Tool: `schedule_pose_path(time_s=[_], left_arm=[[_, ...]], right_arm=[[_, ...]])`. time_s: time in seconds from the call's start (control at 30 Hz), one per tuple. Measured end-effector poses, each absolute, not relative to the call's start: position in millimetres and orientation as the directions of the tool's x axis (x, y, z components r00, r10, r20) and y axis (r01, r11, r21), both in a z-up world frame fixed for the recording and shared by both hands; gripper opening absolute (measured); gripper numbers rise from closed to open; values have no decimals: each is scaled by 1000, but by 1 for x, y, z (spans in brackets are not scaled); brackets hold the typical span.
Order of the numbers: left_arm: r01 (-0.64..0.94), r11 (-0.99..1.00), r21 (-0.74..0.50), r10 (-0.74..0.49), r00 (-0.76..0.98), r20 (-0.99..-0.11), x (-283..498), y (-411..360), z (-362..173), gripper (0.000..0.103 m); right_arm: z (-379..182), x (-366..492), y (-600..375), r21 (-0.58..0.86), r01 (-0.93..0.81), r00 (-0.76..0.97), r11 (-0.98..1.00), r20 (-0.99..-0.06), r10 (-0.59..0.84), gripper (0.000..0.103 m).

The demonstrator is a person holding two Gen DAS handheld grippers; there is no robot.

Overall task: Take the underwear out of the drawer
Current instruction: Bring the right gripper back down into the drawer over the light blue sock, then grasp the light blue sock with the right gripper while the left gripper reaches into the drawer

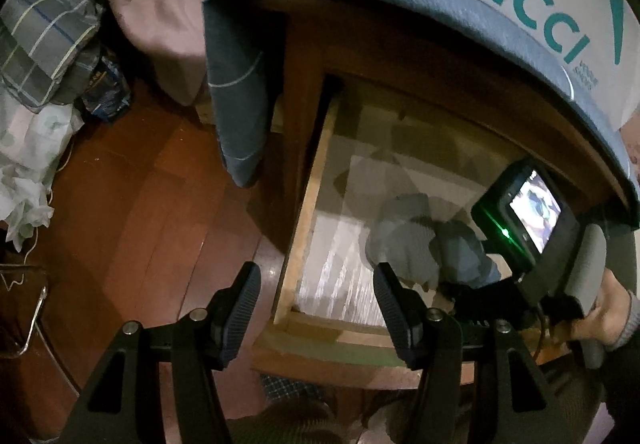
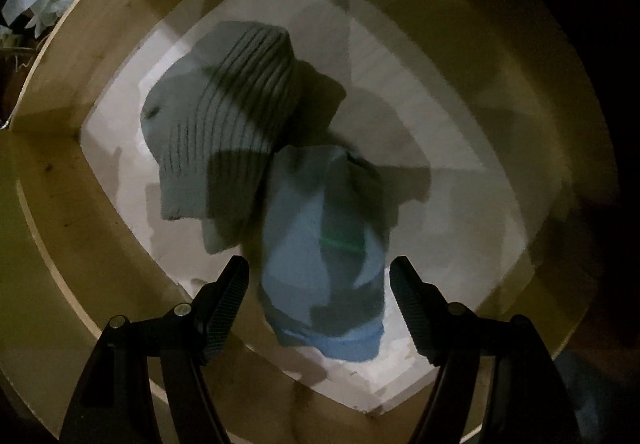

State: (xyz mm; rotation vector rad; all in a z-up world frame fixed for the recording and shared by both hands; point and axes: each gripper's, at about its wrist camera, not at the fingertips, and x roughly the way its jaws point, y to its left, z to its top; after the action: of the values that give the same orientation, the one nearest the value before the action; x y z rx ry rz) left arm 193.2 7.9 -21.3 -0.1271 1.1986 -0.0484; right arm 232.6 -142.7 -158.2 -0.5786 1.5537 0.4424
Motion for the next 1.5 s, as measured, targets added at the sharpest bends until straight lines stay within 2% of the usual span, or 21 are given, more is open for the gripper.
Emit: schedule_pose_path(time_s=[0.3, 0.4, 0.53, 0.73, 1.1, 1.4, 1.5], left_arm=[[-10, 990, -142, -132, 308, -942, 200, 3, -31, 60], [-11, 989, -148, -139, 291, -946, 203, 3, -34, 60], [-12, 990, -140, -131, 281, -951, 206, 2, -37, 60], [4, 997, -79, -78, 219, -973, 211, -7, -47, 60], [68, 995, -68, -80, 188, -979, 224, -29, -54, 60], [97, 991, -97, -110, 145, -983, 232, -59, -70, 60], [86, 990, -114, -123, 118, -985, 238, -66, -80, 60]], right_arm=[[-168, 241, -149, -15, -579, -56, 815, -997, -59, 70], [-168, 244, -153, -11, -572, -51, 820, -998, -48, 66], [-165, 244, -158, -13, -568, -53, 823, -997, -53, 50], [-159, 236, -168, -21, -551, -71, 834, -995, -71, 42], [-118, 216, -190, -3, -419, -30, 908, -999, -18, 42], [-81, 191, -249, 113, -164, 70, 980, -990, 125, 42], [-74, 176, -258, 116, -101, 121, 988, -984, 128, 42]])
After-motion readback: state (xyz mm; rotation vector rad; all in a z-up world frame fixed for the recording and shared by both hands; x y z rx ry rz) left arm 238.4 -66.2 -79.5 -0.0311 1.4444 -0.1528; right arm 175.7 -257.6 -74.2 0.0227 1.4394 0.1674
